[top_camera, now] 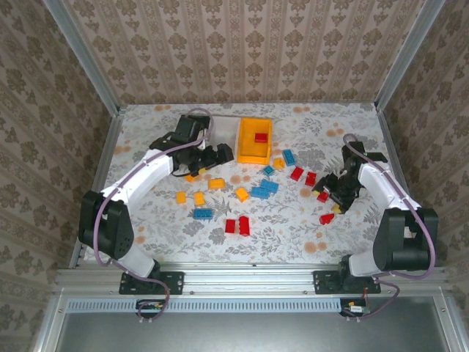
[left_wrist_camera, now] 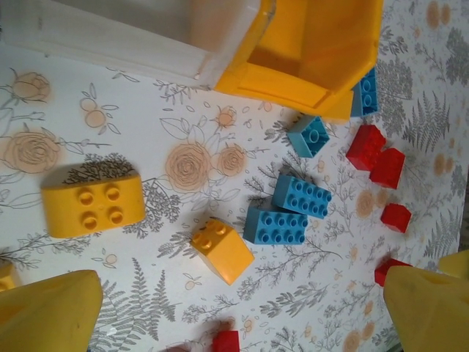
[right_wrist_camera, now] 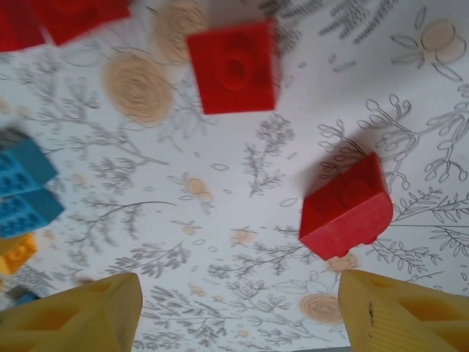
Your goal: Sort the legos into containers by color
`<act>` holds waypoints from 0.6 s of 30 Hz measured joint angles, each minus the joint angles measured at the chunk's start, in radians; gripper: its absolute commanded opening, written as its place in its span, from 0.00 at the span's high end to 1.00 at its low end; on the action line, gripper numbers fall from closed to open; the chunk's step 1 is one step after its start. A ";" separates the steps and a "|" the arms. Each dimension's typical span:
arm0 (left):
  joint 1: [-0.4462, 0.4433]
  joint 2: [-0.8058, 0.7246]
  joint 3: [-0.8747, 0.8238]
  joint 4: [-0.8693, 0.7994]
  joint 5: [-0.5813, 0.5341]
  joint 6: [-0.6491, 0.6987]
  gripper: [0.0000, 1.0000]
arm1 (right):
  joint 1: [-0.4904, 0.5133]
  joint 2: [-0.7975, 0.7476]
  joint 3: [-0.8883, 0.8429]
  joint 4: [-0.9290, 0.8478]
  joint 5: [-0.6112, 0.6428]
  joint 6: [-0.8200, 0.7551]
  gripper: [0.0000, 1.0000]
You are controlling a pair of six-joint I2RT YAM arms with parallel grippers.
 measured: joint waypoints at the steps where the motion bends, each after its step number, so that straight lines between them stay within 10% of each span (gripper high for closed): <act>1: -0.004 0.000 0.000 0.001 0.000 0.000 0.00 | 0.000 0.000 -0.014 0.007 0.000 0.005 0.29; 18: -0.005 -0.134 -0.093 -0.012 -0.043 -0.008 0.00 | -0.013 0.083 -0.093 0.089 0.035 0.049 0.34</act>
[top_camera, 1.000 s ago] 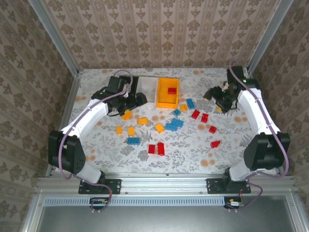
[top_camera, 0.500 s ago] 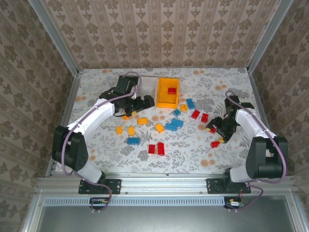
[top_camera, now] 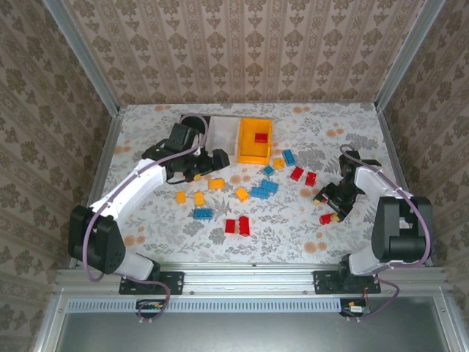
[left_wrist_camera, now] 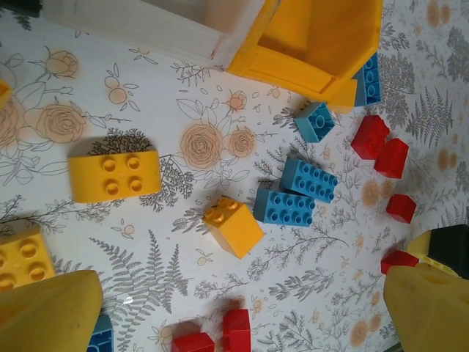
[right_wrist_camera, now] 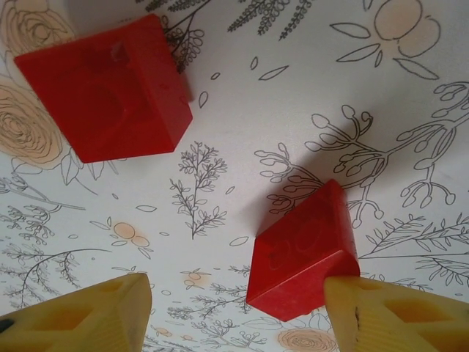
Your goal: Sort the legos into containers by color
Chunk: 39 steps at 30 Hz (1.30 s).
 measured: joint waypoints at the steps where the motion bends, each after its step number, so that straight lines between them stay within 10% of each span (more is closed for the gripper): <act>1: 0.000 -0.008 -0.003 -0.002 -0.005 0.000 0.00 | 0.000 0.003 0.000 0.000 0.000 0.004 0.34; 39: 0.014 0.005 -0.049 0.037 -0.018 -0.020 0.00 | -0.005 -0.159 -0.089 -0.023 0.059 0.088 0.29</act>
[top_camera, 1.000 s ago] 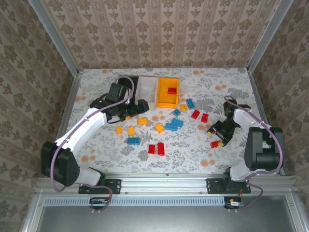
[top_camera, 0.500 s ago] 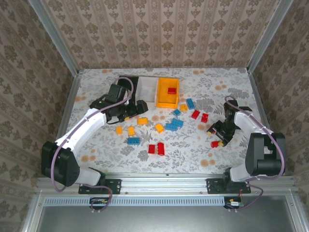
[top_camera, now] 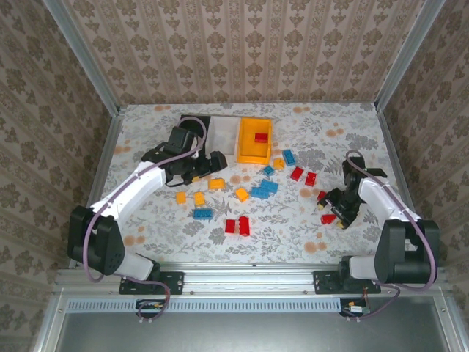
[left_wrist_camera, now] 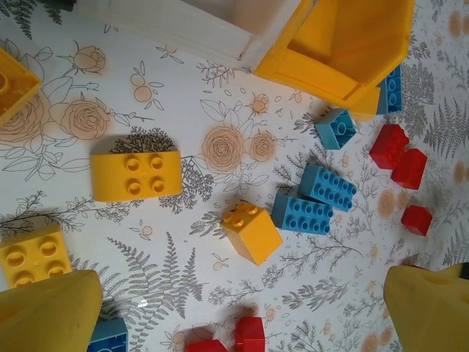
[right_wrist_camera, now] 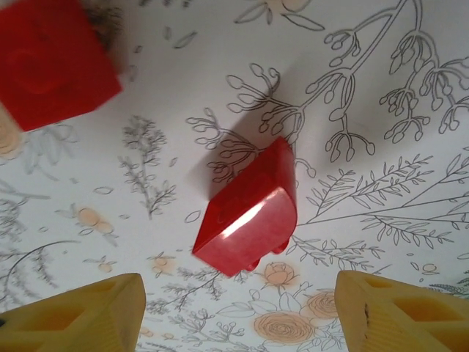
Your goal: Sort the legos into containers by color
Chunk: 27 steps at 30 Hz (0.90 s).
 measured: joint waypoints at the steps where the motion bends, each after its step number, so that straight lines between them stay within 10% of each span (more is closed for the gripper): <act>1: 0.000 0.002 0.000 -0.001 0.000 0.000 0.00 | 0.000 0.013 -0.004 0.010 -0.003 0.005 0.29; 27: 0.012 0.005 0.019 -0.014 -0.001 0.001 0.00 | 0.018 0.192 0.049 0.110 -0.023 0.027 0.67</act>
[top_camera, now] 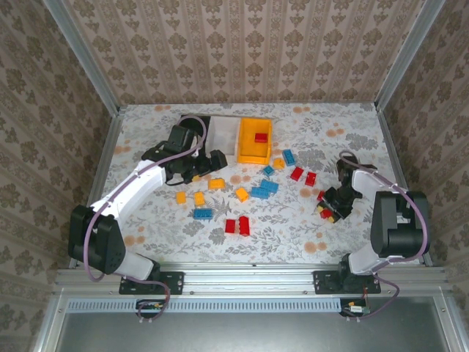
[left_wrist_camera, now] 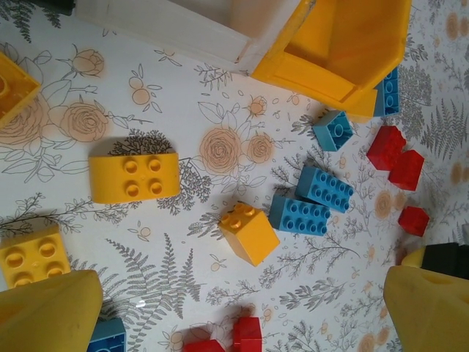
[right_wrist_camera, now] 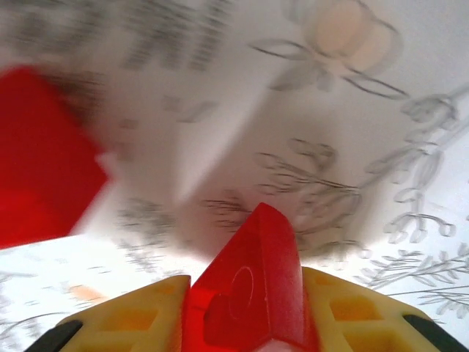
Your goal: Sort the legos into containers by color
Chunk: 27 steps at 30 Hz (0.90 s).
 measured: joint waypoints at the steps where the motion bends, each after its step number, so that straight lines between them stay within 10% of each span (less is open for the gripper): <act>1: 0.009 0.000 0.000 0.000 0.000 0.000 0.00 | 0.013 0.000 0.029 0.000 -0.003 0.000 0.67; 27: 0.127 -0.270 -0.146 -0.091 -0.031 -0.001 0.00 | 0.421 0.736 1.299 -0.159 -0.102 -0.163 0.64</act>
